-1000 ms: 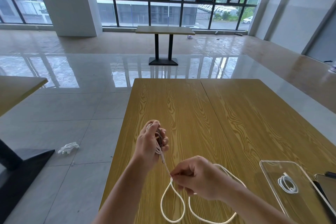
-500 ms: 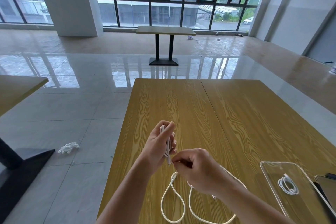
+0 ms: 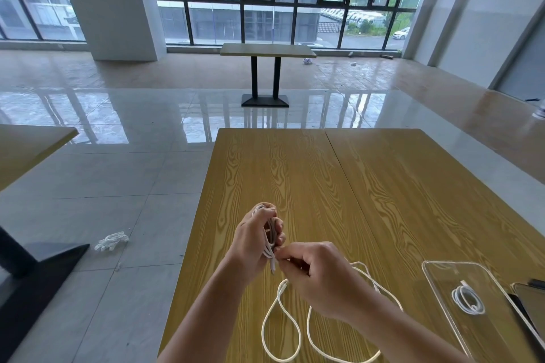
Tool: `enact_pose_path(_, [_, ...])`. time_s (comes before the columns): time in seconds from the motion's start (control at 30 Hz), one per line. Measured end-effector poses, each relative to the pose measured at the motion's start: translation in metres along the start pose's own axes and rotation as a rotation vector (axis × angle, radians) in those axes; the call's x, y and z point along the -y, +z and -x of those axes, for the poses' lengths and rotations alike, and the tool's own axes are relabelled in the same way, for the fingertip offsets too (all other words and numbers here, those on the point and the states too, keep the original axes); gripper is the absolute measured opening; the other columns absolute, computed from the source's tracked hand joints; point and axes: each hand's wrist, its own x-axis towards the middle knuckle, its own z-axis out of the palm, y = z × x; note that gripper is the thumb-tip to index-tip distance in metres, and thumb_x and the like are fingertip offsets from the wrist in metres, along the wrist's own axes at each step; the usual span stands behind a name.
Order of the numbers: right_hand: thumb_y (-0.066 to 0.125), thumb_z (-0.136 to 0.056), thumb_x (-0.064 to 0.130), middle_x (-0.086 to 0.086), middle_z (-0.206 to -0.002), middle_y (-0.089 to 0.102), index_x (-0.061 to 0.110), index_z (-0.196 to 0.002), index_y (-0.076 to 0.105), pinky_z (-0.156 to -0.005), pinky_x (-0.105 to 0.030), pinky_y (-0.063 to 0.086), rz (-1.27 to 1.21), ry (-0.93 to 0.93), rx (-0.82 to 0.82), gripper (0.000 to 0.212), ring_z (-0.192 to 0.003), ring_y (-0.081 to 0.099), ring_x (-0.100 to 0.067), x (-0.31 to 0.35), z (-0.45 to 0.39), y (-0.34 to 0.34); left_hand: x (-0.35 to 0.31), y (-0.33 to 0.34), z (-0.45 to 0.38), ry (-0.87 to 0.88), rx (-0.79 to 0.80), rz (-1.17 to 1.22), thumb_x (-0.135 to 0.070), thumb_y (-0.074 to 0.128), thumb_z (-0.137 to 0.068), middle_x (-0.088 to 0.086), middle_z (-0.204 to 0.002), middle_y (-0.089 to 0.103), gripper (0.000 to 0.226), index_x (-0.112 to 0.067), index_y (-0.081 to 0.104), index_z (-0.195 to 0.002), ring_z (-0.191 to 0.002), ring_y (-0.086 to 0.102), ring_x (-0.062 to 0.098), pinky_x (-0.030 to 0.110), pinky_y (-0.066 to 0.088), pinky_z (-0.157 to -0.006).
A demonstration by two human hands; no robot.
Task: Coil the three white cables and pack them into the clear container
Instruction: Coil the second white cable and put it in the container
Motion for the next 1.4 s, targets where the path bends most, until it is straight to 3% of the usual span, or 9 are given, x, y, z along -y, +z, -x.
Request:
enact_pose_path(0.1, [0.053, -0.102, 0.020, -0.001, -0.059, 0.050, 0.008, -0.097, 0.071, -0.044, -0.017, 0.030, -0.055, 0.059, 0.124, 0.022, -0.044, 0.037, -0.005, -0.003, 0.002, -0.003, -0.002, -0.003, -0.001, 0.006, -0.060, 0.078, -0.009, 0.040, -0.097, 0.008, -0.063, 0.050, 0.012, -0.012, 0.048, -0.088, -0.049, 0.045, 0.018, 0.024, 0.032, -0.045])
enact_pose_path(0.2, [0.051, -0.103, 0.030, 0.005, -0.067, 0.059, 0.008, -0.089, 0.067, -0.047, -0.021, 0.038, 0.006, 0.183, 0.305, 0.031, -0.047, 0.043, -0.003, -0.012, 0.010, -0.005, -0.011, -0.012, -0.006, 0.037, -0.153, 0.164, -0.010, 0.040, -0.097, 0.007, -0.061, 0.048, 0.012, -0.011, 0.049, -0.089, -0.047, 0.043, 0.017, 0.023, 0.033, -0.039])
enact_pose_path(0.3, [0.051, -0.102, 0.035, 0.011, -0.069, 0.065, 0.037, -0.093, 0.068, -0.057, -0.028, 0.046, -0.013, 0.293, 0.436, 0.020, -0.057, 0.054, -0.009, -0.020, 0.018, -0.003, -0.023, -0.021, -0.009, 0.059, -0.179, 0.193, -0.010, 0.040, -0.097, 0.006, -0.060, 0.046, 0.016, -0.013, 0.049, -0.084, -0.045, 0.040, 0.015, 0.023, 0.032, -0.036])
enact_pose_path(0.53, [0.052, -0.101, 0.031, 0.008, -0.069, 0.063, 0.033, -0.099, 0.072, -0.055, -0.019, 0.043, -0.046, 0.346, 0.407, 0.020, -0.056, 0.051, -0.001, -0.021, 0.018, -0.003, -0.024, -0.019, -0.005, 0.056, -0.085, 0.169, -0.010, 0.042, -0.098, 0.007, -0.062, 0.046, 0.018, -0.014, 0.051, -0.083, -0.045, 0.042, 0.016, 0.021, 0.034, -0.038])
enact_pose_path(0.67, [0.054, -0.099, 0.028, 0.012, -0.062, 0.059, 0.024, -0.097, 0.074, -0.056, -0.026, 0.039, -0.116, 0.443, 0.400, 0.020, -0.059, 0.048, -0.012, -0.026, 0.022, -0.007, -0.027, -0.021, -0.005, 0.080, -0.101, 0.173, -0.012, 0.044, -0.098, 0.007, -0.062, 0.047, 0.019, -0.014, 0.051, -0.081, -0.045, 0.043, 0.015, 0.022, 0.034, -0.038])
enact_pose_path(0.93, [0.054, -0.097, 0.015, -0.003, -0.075, 0.069, 0.014, -0.088, 0.068, -0.047, -0.022, 0.047, -0.199, 0.626, 0.083, 0.017, -0.047, 0.054, -0.006, -0.031, 0.009, -0.015, -0.017, -0.021, -0.007, 0.130, -0.010, 0.002, -0.028, 0.060, -0.092, 0.004, -0.065, 0.052, 0.017, -0.013, 0.051, -0.088, -0.053, 0.050, 0.015, 0.028, 0.046, -0.048])
enact_pose_path(1.07, [0.055, -0.095, 0.010, -0.003, -0.068, 0.065, 0.012, -0.087, 0.068, -0.045, -0.024, 0.042, -0.335, 0.617, 0.022, 0.015, -0.047, 0.049, -0.008, -0.027, 0.009, -0.019, -0.014, -0.023, -0.005, 0.224, 0.031, -0.205, -0.020, 0.075, -0.082, 0.001, -0.070, 0.049, 0.027, -0.016, 0.050, -0.091, -0.058, 0.049, 0.013, 0.031, 0.047, -0.056])
enact_pose_path(1.2, [0.058, -0.095, 0.008, -0.004, -0.062, 0.055, 0.011, -0.083, 0.067, -0.039, -0.020, 0.030, -0.500, 0.553, 0.051, 0.016, -0.042, 0.038, -0.008, -0.020, 0.008, -0.020, -0.012, -0.020, -0.006, 0.234, -0.081, -0.225, -0.003, 0.062, -0.092, 0.004, -0.078, 0.055, 0.018, -0.017, 0.054, -0.099, -0.066, 0.056, 0.016, 0.035, 0.051, -0.060])
enact_pose_path(1.4, [0.055, -0.098, 0.008, 0.002, -0.058, 0.052, 0.008, -0.088, 0.067, -0.041, -0.022, 0.026, -0.536, 0.468, 0.133, 0.015, -0.044, 0.036, -0.007, -0.014, 0.009, -0.022, -0.010, -0.016, -0.004, 0.172, -0.149, -0.096, -0.004, 0.050, -0.098, 0.008, -0.075, 0.061, 0.013, -0.014, 0.056, -0.094, -0.062, 0.059, 0.020, 0.033, 0.048, -0.052])
